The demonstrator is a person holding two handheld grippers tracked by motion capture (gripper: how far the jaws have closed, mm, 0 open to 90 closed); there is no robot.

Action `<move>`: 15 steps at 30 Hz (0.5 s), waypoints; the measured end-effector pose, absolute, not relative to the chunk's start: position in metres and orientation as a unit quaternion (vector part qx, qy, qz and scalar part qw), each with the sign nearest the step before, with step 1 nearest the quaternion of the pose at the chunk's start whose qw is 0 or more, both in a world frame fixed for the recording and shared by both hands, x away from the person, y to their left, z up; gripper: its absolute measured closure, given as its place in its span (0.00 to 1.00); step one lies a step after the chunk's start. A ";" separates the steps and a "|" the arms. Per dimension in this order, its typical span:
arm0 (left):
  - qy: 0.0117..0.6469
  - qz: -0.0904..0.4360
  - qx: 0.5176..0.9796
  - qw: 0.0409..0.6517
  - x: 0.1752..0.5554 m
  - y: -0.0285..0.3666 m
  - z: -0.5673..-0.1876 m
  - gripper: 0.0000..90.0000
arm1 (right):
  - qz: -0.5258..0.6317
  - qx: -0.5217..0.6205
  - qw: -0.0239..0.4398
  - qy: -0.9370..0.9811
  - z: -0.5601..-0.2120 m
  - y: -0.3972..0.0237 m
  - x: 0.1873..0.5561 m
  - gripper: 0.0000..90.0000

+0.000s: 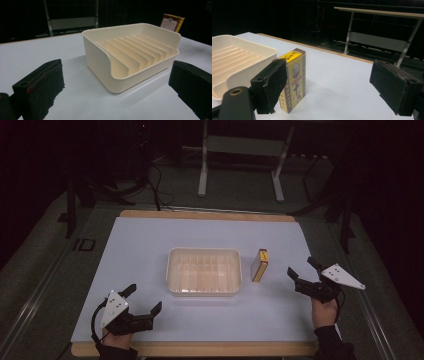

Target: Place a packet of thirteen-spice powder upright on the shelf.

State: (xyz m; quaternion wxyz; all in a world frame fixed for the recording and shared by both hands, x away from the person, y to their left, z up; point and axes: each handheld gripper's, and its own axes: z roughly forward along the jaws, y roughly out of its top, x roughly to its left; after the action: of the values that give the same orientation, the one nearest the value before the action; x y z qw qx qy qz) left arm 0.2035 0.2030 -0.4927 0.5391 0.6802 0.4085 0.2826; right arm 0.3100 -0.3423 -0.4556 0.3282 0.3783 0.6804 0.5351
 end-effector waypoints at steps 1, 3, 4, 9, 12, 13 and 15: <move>0.408 0.285 0.681 0.538 0.203 0.203 -0.493 0.00 | 0.535 0.378 0.329 0.680 -0.455 -0.342 0.310 0.16; 0.407 0.288 0.682 0.535 0.203 0.204 -0.493 0.00 | 0.534 0.379 0.327 0.681 -0.454 -0.342 0.311 0.16; 0.409 0.289 0.681 0.534 0.202 0.204 -0.493 0.00 | 0.534 0.379 0.326 0.682 -0.454 -0.341 0.311 0.16; 0.413 0.292 0.675 0.538 0.198 0.206 -0.492 0.00 | 0.538 0.378 0.318 0.683 -0.450 -0.340 0.313 0.16; 0.411 0.291 0.677 0.536 0.195 0.205 -0.491 0.00 | 0.536 0.379 0.307 0.689 -0.445 -0.337 0.314 0.16; 0.411 0.292 0.677 0.536 0.194 0.204 -0.490 0.00 | 0.531 0.381 0.303 0.694 -0.442 -0.336 0.315 0.16; 0.413 0.295 0.675 0.536 0.193 0.203 -0.489 0.00 | 0.522 0.381 0.294 0.704 -0.438 -0.334 0.317 0.16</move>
State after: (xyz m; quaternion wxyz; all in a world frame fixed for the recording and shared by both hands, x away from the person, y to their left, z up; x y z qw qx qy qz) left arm 0.1927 0.2032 -0.4893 0.5358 0.6745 0.4131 0.2954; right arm 0.3170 -0.3343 -0.4379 0.2942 0.3811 0.7042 0.5218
